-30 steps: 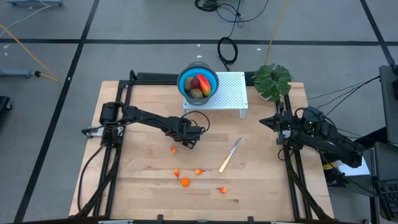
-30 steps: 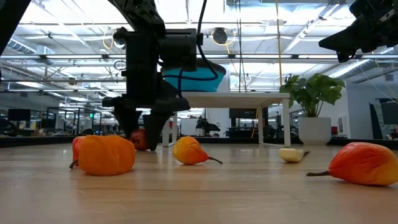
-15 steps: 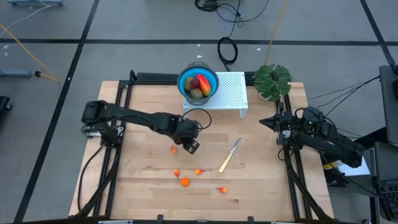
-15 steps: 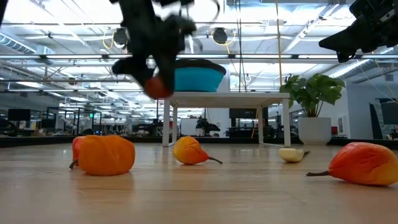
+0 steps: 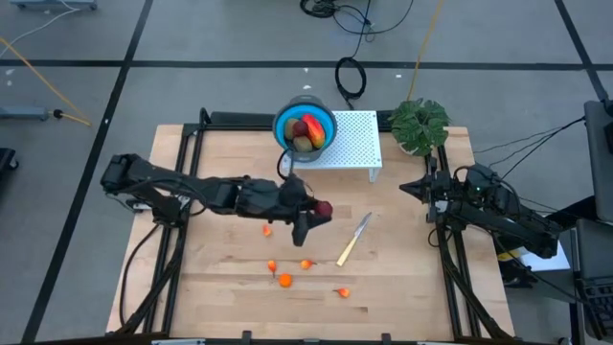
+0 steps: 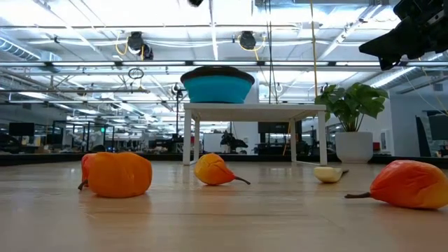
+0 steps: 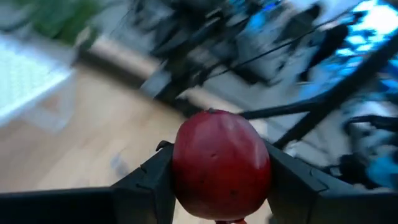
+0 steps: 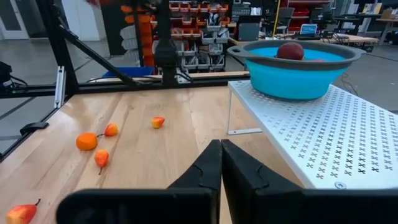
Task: Pick & Place Fruit
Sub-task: Put the red pomegranate into the blue strainer bowl on the shelf
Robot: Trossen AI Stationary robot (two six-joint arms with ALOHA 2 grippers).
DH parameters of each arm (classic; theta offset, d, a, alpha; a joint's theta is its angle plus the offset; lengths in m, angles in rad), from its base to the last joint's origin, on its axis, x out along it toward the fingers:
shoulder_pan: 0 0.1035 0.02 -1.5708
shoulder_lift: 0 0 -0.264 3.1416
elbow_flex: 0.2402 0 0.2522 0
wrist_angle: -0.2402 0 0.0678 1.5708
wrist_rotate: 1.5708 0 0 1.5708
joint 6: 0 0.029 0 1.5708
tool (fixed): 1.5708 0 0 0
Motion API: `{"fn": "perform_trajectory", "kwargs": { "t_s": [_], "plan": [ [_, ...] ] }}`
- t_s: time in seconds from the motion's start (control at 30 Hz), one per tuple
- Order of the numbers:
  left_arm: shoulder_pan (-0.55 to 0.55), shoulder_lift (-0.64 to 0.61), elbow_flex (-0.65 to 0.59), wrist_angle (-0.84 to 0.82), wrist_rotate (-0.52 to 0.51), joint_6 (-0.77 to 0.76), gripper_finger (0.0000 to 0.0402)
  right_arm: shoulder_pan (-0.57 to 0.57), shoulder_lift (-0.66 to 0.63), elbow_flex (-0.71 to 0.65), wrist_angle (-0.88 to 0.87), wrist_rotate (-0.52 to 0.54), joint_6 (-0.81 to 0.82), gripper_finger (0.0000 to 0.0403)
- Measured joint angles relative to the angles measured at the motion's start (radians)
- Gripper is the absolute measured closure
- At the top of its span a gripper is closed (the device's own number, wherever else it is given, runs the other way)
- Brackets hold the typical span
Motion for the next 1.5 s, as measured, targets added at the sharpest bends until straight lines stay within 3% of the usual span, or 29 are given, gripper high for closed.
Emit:
{"fn": "perform_trajectory", "kwargs": {
  "t_s": [0.27, 0.43, 0.67, 1.03, 1.3, 1.4, 1.5],
  "plan": [
    [-0.002, 0.005, 0.0, 0.334, 0.099, 0.172, 0.0211, 0.0, 0.0, 0.0, 0.0, 0.0, -0.003, 0.0399],
    [-0.004, 0.004, 0.0, 0.566, 0.23, 0.302, 0.0217, 0.0, 0.0, 0.0, 0.0, -0.001, -0.004, 0.0399],
    [-0.003, 0.004, 0.0, 0.849, 0.408, 0.456, 0.0193, 0.0, 0.0, 0.0, 0.0, -0.001, -0.004, 0.0399],
    [-0.003, 0.004, 0.0, 0.916, 0.582, 0.633, 0.0191, 0.0, 0.0, 0.0, 0.0, -0.001, -0.004, 0.0399],
    [-0.003, 0.004, 0.0, 0.916, 0.565, 0.59, 0.019, 0.0, 0.0, 0.0, 0.0, -0.001, -0.004, 0.0399],
    [-0.005, 0.004, 0.0, 0.916, 0.424, 0.497, 0.019, 0.0, 0.0, 0.0, 0.0, -0.001, -0.004, 0.0399],
    [-0.003, 0.004, 0.0, 0.915, 0.194, 0.334, 0.019, 0.0, 0.0, 0.0, 0.0, -0.001, -0.003, 0.0399]
  ]
}}
